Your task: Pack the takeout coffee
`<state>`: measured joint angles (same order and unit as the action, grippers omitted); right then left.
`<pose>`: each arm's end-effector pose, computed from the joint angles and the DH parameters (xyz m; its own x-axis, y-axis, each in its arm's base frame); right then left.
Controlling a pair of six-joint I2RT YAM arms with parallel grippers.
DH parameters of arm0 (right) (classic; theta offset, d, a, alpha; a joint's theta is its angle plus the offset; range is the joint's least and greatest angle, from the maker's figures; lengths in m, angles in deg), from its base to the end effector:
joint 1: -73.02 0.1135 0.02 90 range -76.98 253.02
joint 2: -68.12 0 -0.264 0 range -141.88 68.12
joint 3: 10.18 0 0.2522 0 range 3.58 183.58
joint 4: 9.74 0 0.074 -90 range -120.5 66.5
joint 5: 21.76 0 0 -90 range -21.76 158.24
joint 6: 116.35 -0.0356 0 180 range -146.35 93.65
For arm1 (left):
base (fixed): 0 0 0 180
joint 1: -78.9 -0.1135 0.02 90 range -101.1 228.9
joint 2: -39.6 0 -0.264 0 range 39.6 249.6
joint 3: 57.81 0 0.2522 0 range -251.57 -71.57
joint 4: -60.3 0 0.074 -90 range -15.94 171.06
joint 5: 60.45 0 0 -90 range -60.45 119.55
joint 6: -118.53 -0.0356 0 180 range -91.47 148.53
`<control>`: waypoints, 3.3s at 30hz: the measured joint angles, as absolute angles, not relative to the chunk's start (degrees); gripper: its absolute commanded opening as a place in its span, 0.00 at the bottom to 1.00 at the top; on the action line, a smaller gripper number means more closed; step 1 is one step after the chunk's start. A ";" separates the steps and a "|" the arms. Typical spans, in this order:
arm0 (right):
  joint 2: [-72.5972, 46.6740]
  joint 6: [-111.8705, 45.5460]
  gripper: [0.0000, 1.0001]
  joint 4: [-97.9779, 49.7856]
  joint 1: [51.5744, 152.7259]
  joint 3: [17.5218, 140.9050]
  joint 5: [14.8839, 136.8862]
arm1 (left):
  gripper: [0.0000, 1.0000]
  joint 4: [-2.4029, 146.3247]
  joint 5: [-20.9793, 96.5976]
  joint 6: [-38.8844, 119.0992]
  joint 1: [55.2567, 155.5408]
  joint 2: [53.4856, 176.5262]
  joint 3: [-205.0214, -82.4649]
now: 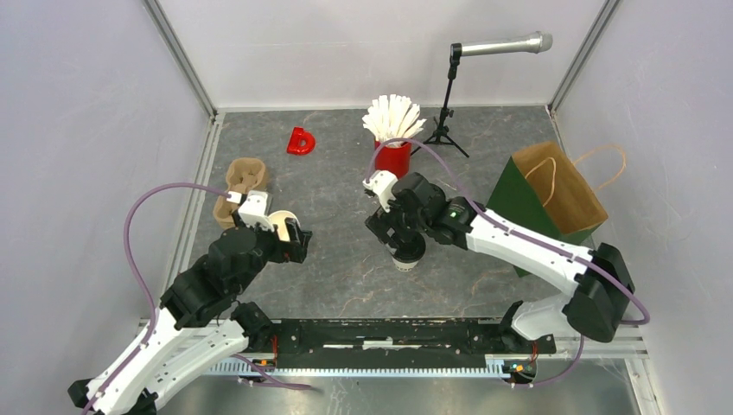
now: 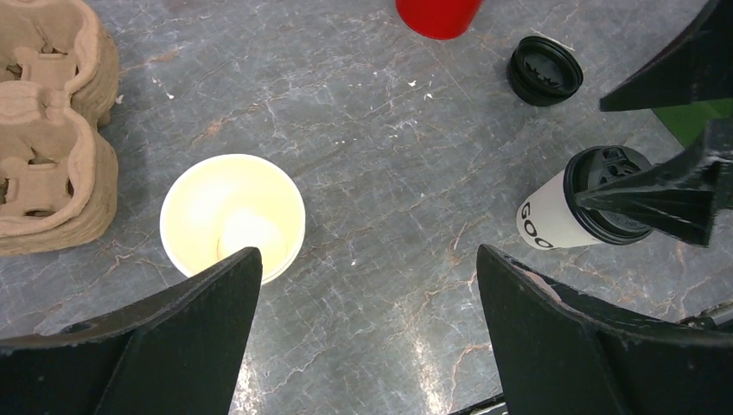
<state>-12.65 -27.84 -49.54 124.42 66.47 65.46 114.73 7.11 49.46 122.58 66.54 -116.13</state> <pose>0.1936 0.2397 0.2800 -0.4523 -0.5250 -0.7209 -0.7473 0.6643 -0.0149 0.0805 -0.0581 0.3226 -0.4018 -0.0729 -0.9128 0.2578 0.9475 -0.1891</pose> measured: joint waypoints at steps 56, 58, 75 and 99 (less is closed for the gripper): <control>-23.04 -32.06 0.84 -38.00 119.02 72.88 77.19 | 1.00 114.75 5.52 49.43 122.58 65.29 -115.60; -27.21 -33.62 0.84 -36.52 119.02 77.23 77.11 | 1.00 114.75 5.14 49.43 122.58 64.53 -115.56; -53.96 -40.02 0.88 -38.42 119.02 105.79 72.08 | 1.00 114.84 4.64 49.43 122.58 63.83 -115.21; -55.73 -38.93 0.98 -34.53 119.33 108.70 71.36 | 1.00 114.95 4.69 49.43 122.58 65.12 -115.21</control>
